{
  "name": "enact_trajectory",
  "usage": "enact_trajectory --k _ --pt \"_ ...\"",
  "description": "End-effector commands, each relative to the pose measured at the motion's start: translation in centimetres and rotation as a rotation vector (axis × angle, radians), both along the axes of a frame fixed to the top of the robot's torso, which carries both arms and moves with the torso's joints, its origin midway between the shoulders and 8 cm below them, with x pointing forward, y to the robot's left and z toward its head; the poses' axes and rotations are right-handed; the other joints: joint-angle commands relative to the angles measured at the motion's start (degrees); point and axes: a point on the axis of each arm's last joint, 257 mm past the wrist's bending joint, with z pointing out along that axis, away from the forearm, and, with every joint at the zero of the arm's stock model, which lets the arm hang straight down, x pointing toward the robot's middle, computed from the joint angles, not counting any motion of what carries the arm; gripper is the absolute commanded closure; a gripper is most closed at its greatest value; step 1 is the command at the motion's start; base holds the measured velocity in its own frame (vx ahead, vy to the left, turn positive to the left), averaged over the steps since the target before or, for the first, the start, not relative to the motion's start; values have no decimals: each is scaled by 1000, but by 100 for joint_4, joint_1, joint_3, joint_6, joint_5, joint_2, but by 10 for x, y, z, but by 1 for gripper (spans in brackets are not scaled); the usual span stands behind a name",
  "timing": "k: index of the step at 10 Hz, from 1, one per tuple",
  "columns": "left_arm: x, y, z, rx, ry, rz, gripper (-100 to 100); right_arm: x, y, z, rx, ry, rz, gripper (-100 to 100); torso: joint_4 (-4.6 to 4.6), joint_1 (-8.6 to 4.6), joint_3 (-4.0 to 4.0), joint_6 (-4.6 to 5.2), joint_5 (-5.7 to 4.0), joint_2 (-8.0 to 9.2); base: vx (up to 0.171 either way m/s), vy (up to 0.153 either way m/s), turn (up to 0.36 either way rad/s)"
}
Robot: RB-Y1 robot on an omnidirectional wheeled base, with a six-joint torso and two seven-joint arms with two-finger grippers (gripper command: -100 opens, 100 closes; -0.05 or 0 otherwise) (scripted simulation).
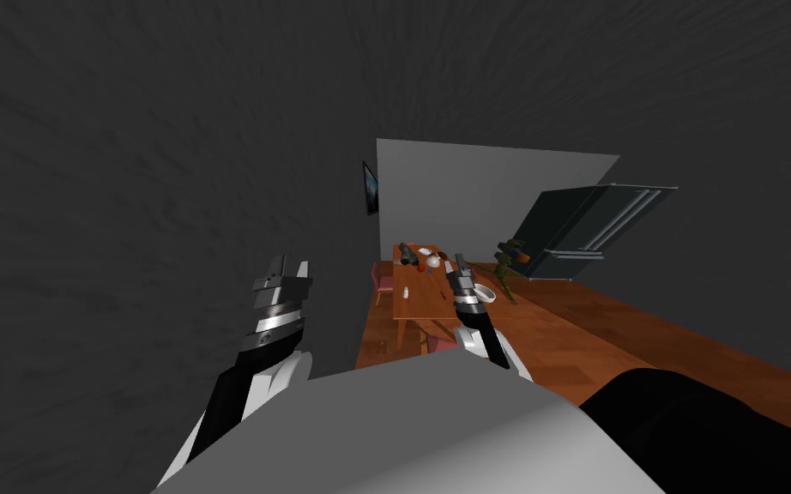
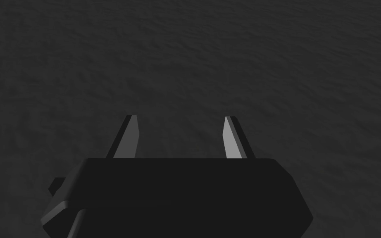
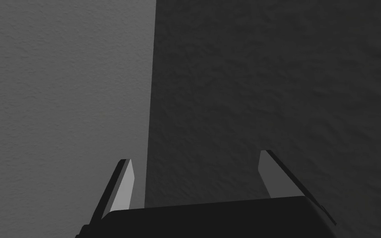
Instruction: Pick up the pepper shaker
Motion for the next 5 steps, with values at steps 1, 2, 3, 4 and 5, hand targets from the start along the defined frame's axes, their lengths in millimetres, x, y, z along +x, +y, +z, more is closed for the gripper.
enact_trajectory --k 1,2,3,4,5 --pt "0 0 0 0 0 0 0 2 -5 -3 3 11 -1 -100 0 0 0 0 0 0 -12 1 -5" --pt "0 0 0 0 0 0 0 2 -5 -3 3 11 -1 -100 0 0 -2 -1 1 -3 16 7 -52" --pt "0 0 0 0 0 0 0 2 -5 -3 3 11 -1 -100 -2 3 -6 0 1 -11 0 0 0" --pt "0 0 0 0 0 0 0 2 -5 -3 3 11 -1 -100 -2 1 -5 -1 1 -9 -17 -7 58" --pt "0 0 0 0 0 0 0 2 -5 -3 3 11 -1 -100 -1 -1 -2 -2 1 -4 -4 -2 14"
